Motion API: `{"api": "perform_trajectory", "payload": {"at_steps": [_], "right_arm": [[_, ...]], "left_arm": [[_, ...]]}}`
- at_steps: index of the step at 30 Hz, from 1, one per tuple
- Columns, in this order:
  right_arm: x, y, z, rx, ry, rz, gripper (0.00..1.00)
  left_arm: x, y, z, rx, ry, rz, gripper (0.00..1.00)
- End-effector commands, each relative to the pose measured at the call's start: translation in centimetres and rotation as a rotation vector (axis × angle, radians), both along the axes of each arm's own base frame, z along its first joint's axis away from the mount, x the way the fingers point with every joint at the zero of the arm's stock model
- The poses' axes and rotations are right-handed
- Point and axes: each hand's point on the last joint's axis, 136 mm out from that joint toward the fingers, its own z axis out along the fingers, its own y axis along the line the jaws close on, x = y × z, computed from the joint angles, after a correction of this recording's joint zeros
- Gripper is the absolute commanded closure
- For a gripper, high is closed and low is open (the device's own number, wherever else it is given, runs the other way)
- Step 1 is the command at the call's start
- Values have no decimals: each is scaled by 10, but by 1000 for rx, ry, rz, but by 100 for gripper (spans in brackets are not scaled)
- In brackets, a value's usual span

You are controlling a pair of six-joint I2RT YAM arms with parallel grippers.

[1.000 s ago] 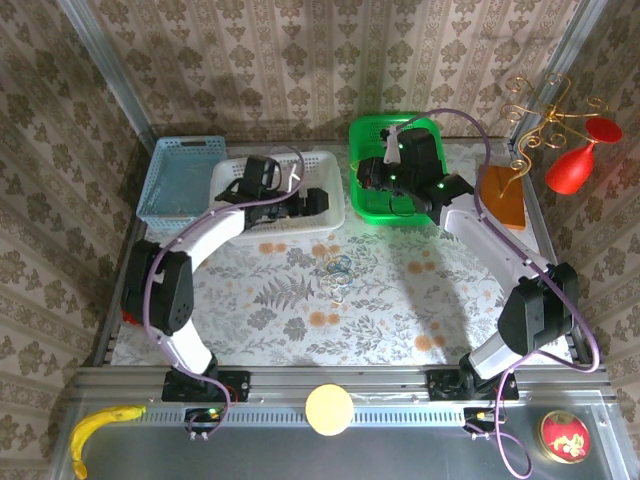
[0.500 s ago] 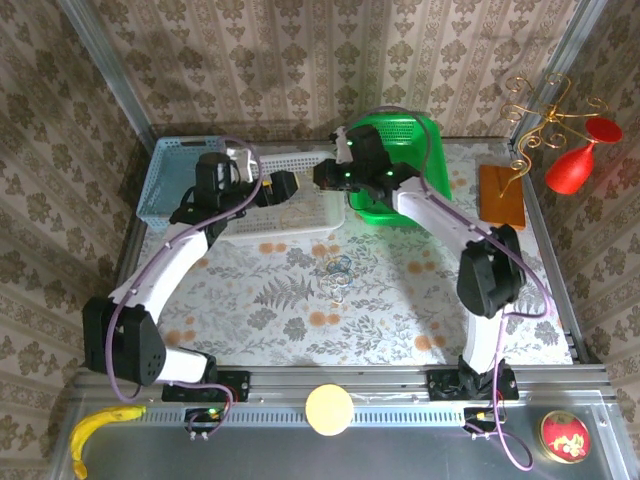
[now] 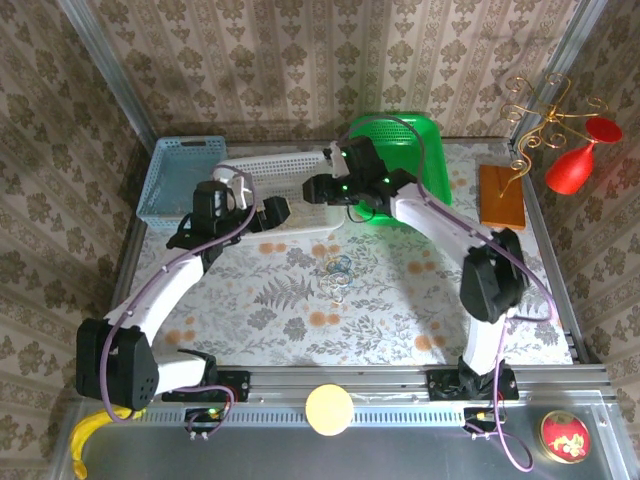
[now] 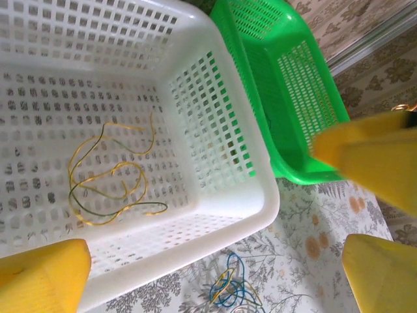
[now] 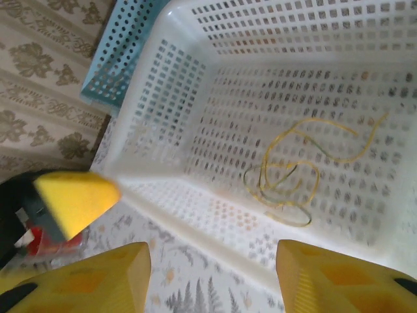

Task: Untangle the cables

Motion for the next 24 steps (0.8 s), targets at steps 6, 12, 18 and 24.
{"api": "perform_trajectory", "payload": {"at_steps": [6,12,18,24], "right_arm": [[-57,-46,-22,-2,20,-77,46],[-86,-68,-62,-36,83,-113,46],[-96,-88,-79,-38,108,-166,46],[-103,-111,-86,-32,117,-219,46]], "left_arm": [[-27,-20,-17,53,-8,-52,0],[-51,-57,-58,182,23,-161,2],[-63,-95,-110,323,85,-279,20],[-53,-116,-129,375,98,-315,32]]}}
